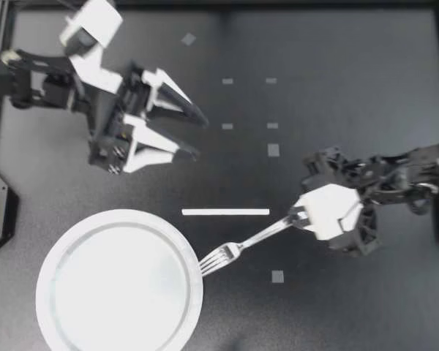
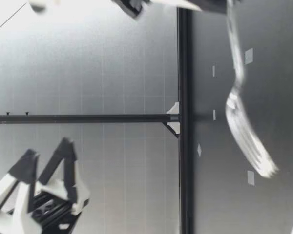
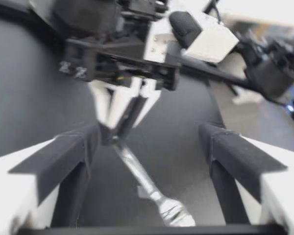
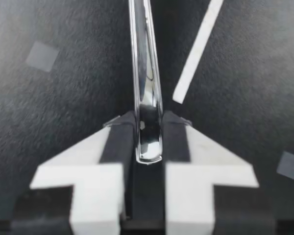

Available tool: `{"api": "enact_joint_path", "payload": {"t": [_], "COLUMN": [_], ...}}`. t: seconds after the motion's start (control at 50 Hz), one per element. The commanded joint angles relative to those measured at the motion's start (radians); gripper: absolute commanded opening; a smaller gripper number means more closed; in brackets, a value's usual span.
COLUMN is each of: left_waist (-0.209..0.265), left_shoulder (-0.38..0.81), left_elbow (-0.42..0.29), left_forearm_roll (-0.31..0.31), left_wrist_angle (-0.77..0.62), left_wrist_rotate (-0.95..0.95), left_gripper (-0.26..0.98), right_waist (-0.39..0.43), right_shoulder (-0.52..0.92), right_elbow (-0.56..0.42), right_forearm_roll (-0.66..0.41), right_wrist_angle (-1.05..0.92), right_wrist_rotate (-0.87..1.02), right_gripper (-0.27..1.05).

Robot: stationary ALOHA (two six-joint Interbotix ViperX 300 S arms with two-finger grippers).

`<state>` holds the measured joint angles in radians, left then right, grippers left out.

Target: Pick up the fork and place it on the plate.

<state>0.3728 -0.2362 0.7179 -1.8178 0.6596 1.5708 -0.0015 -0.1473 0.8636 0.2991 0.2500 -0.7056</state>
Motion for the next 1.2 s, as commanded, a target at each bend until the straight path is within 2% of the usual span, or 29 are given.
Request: {"api": "enact_joint_path", "payload": {"t": [0.0, 0.52, 0.74, 1.18], "left_waist": [-0.021, -0.071, -0.083, -0.094], "left_shoulder": [0.006, -0.012, -0.012, -0.012], "left_elbow": [-0.038, -0.034, -0.023, -0.015], "left_forearm_roll": [-0.003, -0.002, -0.002, -0.002], "left_wrist_angle": [0.014, 0.031, 0.031, 0.031], "left_wrist_rotate": [0.02, 0.169, 0.176, 0.183], "left_gripper": [0.75, 0.75, 0.75, 0.75], "right_waist": [0.006, -0.003, -0.02, -0.023], "right_shoulder": [0.046, 0.225, 0.23, 0.288], "right_elbow": [-0.049, -0.164, -0.219, -0.232], "right_forearm_roll": [0.003, 0.005, 0.002, -0.003], "right_wrist_angle": [-0.017, -0.043, 0.071, 0.049], "right_wrist_rotate": [0.017, 0.143, 0.206, 0.207], "right_gripper": [0.02, 0.02, 0.02, 0.02]}}
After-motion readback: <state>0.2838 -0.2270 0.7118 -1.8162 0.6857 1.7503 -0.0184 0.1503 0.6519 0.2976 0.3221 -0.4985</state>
